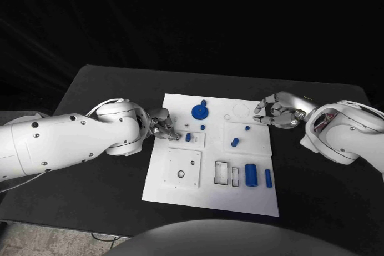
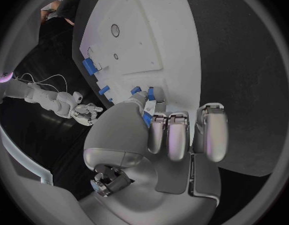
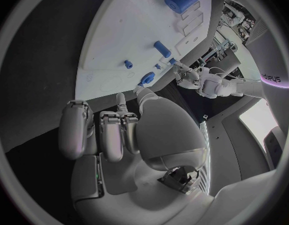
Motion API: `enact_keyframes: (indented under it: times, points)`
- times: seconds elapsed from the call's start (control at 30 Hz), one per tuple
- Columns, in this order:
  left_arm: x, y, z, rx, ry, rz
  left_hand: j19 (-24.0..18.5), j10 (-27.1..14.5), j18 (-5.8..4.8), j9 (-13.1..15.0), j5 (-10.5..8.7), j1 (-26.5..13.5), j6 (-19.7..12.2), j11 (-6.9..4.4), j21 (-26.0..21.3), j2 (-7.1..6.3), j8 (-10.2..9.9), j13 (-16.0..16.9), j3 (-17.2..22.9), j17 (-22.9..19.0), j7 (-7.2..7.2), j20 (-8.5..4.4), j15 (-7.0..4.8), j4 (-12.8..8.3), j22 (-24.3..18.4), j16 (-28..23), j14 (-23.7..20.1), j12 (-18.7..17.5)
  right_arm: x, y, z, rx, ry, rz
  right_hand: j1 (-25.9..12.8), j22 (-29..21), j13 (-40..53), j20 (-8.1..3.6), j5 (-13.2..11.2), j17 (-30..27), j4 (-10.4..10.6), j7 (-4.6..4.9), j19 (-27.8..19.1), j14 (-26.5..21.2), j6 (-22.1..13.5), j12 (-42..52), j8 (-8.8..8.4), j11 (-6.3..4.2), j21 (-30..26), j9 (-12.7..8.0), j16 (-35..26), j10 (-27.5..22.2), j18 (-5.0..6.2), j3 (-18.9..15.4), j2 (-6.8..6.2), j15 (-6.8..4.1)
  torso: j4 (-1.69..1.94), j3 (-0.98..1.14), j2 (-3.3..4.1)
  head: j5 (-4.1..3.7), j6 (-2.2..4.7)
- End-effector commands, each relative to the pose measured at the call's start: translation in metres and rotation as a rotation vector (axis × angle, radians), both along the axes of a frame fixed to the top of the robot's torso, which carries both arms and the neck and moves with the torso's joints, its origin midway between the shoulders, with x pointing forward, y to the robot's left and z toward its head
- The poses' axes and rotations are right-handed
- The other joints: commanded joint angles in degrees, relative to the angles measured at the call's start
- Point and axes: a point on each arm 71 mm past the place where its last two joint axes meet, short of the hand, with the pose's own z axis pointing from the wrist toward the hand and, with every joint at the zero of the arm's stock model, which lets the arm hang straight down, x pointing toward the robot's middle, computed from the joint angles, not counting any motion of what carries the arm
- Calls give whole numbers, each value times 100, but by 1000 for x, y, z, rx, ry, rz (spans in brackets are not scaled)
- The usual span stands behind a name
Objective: Assemble the parts on the task board
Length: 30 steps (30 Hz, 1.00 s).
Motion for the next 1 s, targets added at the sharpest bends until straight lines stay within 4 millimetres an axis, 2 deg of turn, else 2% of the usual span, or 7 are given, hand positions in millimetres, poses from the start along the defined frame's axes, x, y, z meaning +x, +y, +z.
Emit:
enact_keyframes:
  times: [0.03, 0.1, 0.23, 0.3, 0.47, 0.63, 1.0]
  points:
    - [-5, 0, -9, 28, 54, -16, 52, 589, 18, 7, -211, -121, 44, -5, -20, -39, -31, 1494, 11, 1507, -1, 19, 11, 70, 1045, 14, 601, 14, 0, 0, -2, -10, 15, 1, 75, 1020, 1509, 12, 50, 1191, -13, -3, -20, 520, 40, 22, -21, 36, -21, -8, -38, 591, 15, 45, 12, 22, 3, 2, 0, 6, 1]
    - [-5, 0, -9, 32, 57, -15, 46, 589, 20, 6, -424, -202, 53, 2, -29, -34, -38, 1494, -2, 1507, 7, 24, 17, 142, 1043, 14, 601, 14, 0, 0, -2, -10, 16, 1, 80, 1020, 1509, 13, 58, 1190, -16, -3, -21, 520, 41, 22, -22, 36, -23, -9, -39, 591, 16, 49, 13, 22, 3, 4, -3, 13, 1]
    - [-4, 1, -10, 43, 65, -13, 19, 589, 29, 2, -1160, -569, 66, 42, -68, -33, -65, 1494, -197, 1507, 54, 50, 50, 455, 1027, 14, 601, 14, 0, 0, -2, -11, 18, 1, 89, 1018, 1509, 13, 77, 1189, -23, -3, -23, 519, 43, 22, -24, 36, -29, -12, -40, 591, 17, 57, 14, 22, -2, 5, -6, 18, 1]
    - [-4, 1, -10, 44, 65, -11, 18, 589, 29, -3, -1496, -805, 71, 62, -74, -2, -83, 1494, -336, 1507, 75, 66, 67, 512, 1030, 14, 601, 14, 0, 0, -2, -12, 19, 0, 97, 1018, 1509, 13, 94, 1186, -29, -2, -23, 519, 44, 22, -25, 36, -30, -15, -42, 591, 17, 64, 14, 22, -2, 3, -5, 18, 1]
    - [-2, 2, -10, 40, 60, -3, 20, 589, 32, -5, -1814, -1313, 84, 77, -84, 120, -109, 1494, -621, 1507, 91, 87, 86, 528, 1038, 14, 601, 14, 0, 0, -2, -13, 21, 0, 114, 1018, 1509, 13, 126, 1184, -44, -2, -24, 518, 48, 22, -27, 37, -34, -21, -43, 591, 18, 81, 15, 23, -2, 5, -5, 12, 1]
    - [-1, 3, -10, 31, 55, 4, 25, 589, 31, 16, -1789, -1731, 104, 85, -90, 325, -112, 1494, -864, 1507, 93, 99, 89, 539, 1050, 14, 601, 14, 0, 0, -2, -14, 22, 0, 141, 1017, 1509, 14, 180, 1181, -68, -1, -25, 517, 53, 22, -31, 38, -38, -30, -46, 591, 18, 106, 13, 23, -2, 4, -5, 1, 1]
    - [1, 3, -8, -11, 34, 16, 50, 589, 25, 177, -1076, -1922, 148, 64, -81, 742, 2, 1494, -1081, 1507, 64, 89, 75, 539, 1085, 14, 601, 14, 0, 0, -3, -13, 26, -3, 193, 1014, 1509, 14, 260, 1173, -115, 1, -28, 515, 62, 22, -35, 38, -52, -44, -52, 591, 20, 157, 20, 24, 1, 2, -5, -5, 1]
